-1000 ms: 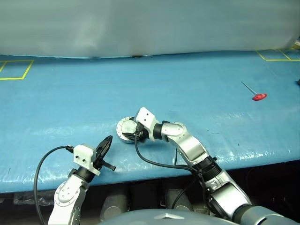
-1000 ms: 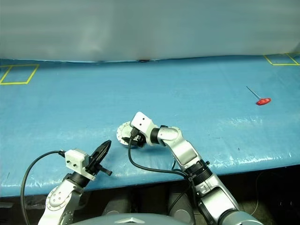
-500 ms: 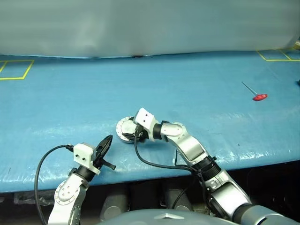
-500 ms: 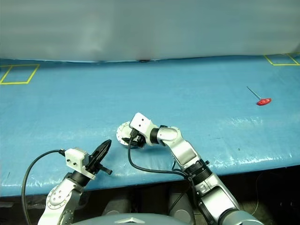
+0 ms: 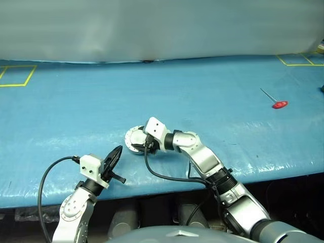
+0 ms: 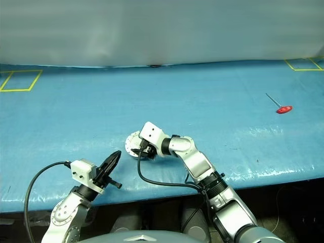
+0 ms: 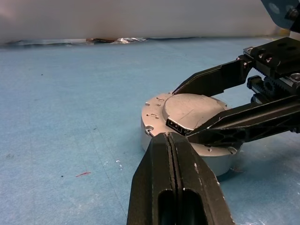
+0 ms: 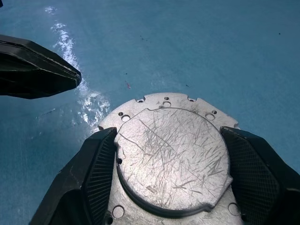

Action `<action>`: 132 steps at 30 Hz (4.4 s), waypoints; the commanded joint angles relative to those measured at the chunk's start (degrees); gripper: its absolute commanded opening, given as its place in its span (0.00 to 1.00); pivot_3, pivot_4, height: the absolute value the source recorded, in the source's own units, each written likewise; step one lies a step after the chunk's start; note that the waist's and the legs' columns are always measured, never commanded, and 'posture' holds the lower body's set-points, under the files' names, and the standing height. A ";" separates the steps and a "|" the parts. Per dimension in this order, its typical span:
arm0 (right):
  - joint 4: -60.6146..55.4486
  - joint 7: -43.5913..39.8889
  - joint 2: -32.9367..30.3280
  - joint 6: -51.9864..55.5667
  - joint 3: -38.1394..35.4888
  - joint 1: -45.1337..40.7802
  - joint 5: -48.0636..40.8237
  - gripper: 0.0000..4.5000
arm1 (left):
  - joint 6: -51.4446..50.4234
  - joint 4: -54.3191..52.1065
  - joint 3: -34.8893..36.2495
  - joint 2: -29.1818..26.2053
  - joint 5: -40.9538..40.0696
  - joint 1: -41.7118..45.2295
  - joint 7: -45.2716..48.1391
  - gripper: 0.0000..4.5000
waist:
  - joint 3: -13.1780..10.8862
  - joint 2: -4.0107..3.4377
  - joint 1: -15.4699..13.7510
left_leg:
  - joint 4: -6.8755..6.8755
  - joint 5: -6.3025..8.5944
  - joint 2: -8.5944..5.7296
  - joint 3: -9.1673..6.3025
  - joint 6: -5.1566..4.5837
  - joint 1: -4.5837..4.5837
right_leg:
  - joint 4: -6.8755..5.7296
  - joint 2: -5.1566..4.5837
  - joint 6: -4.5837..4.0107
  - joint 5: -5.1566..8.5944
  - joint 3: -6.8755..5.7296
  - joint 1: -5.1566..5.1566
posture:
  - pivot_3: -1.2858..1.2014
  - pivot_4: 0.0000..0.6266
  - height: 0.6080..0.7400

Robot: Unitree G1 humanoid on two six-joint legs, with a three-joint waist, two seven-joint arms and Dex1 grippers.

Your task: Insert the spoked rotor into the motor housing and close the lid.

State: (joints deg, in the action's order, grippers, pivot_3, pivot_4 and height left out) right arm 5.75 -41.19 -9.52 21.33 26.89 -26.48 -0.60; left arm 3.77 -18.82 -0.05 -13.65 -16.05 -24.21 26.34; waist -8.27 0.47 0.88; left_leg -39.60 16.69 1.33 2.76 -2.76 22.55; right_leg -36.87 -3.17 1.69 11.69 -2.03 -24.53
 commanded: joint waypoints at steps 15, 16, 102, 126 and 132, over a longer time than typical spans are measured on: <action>0.69 0.23 -0.61 1.43 0.46 0.70 1.37 0.71 | -34.89 -9.98 8.37 -4.07 -20.46 13.98 -7.06 0.00 | 0.01 0.02 -0.01 | 0.00 -0.02 -0.02 -0.05 0.03 0.00 | -0.02 0.01 0.07 -0.05 -0.03 0.14 | 0.52 0.24 1.00; 0.73 0.25 -0.61 1.39 0.49 0.70 1.38 0.71 | -37.57 -9.68 9.32 -3.94 -23.16 15.42 -7.71 0.00 | 0.01 0.02 -0.01 | 0.00 -0.03 -0.02 -0.05 0.04 0.00 | -0.02 0.02 0.08 -0.05 -0.03 0.15 | 0.52 0.24 1.00; -20.30 24.71 16.13 53.69 -38.85 13.15 -40.52 0.99 | -59.16 0.48 2.12 -7.83 -21.02 27.04 -4.42 0.00 | 0.06 -0.30 -1.70 | 0.48 -0.08 -0.71 -0.94 -0.12 0.02 | 0.85 -0.42 0.27 0.01 -0.36 0.75 | 0.52 0.24 1.00; -9.16 39.84 26.17 57.77 -45.21 10.33 -58.07 0.99 | -58.98 -0.21 1.42 -7.67 -19.59 26.13 -3.76 0.00 | 0.14 -0.51 -1.04 | 0.52 -0.08 -0.73 -0.93 -0.17 0.03 | 0.90 -0.38 0.36 -0.02 -0.33 0.78 | 0.52 0.24 1.00; -8.70 41.62 24.89 58.40 -44.52 11.58 -62.24 0.99 | -58.81 -0.26 1.53 -7.54 -19.50 25.87 -3.91 0.00 | 0.14 -0.53 -1.03 | 0.52 -0.08 -0.73 -0.93 -0.17 0.03 | 0.91 -0.39 0.37 -0.02 -0.33 0.78 | 0.52 0.24 1.00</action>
State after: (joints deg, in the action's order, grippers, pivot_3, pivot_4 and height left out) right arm -2.31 0.50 7.74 79.37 -19.18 -17.23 -59.78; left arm -53.20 -20.47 4.21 -21.59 -36.33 3.15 22.56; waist -8.13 -0.06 -0.15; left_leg -39.07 16.61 0.60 1.82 -2.94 22.58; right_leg -35.96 -3.56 2.06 11.67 -2.36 -23.76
